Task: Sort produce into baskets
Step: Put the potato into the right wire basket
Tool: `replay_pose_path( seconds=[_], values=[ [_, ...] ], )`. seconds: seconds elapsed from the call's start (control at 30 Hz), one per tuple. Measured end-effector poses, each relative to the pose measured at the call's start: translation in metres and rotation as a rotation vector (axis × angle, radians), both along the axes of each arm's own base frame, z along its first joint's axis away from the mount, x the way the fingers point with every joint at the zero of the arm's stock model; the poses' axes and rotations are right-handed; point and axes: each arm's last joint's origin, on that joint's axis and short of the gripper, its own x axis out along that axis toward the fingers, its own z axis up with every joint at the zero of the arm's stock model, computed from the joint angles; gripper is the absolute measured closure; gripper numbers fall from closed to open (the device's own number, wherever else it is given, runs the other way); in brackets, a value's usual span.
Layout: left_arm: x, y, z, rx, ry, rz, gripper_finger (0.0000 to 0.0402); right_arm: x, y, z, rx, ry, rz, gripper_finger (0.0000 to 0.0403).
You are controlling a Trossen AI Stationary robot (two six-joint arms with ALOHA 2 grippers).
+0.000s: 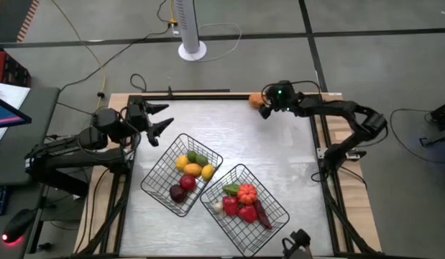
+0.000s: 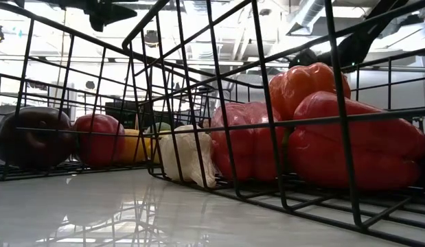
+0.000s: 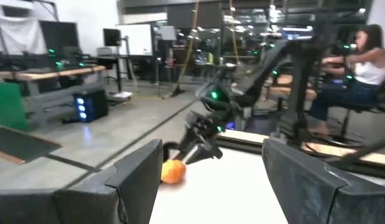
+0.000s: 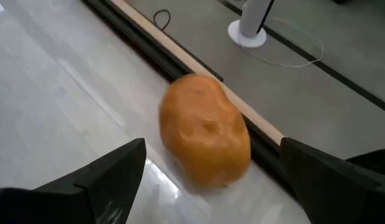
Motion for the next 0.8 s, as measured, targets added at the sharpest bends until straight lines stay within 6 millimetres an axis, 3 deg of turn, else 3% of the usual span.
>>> replay_pose_path(
  seconds=[0.43,0.63,0.8],
  values=[
    [0.000,0.000,0.002,0.054,0.005,0.015,0.0140,0.015,-0.020,-0.053,-0.008,0.035,0.053,0.0005],
    [0.000,0.000,0.001,0.090,0.032,0.019,0.0140,0.018,-0.022,-0.052,-0.018,0.031,0.085,0.0018],
    [-0.001,0.001,0.001,0.113,0.046,0.066,0.0140,0.017,-0.021,-0.053,-0.013,0.037,0.099,0.0060]
  ],
)
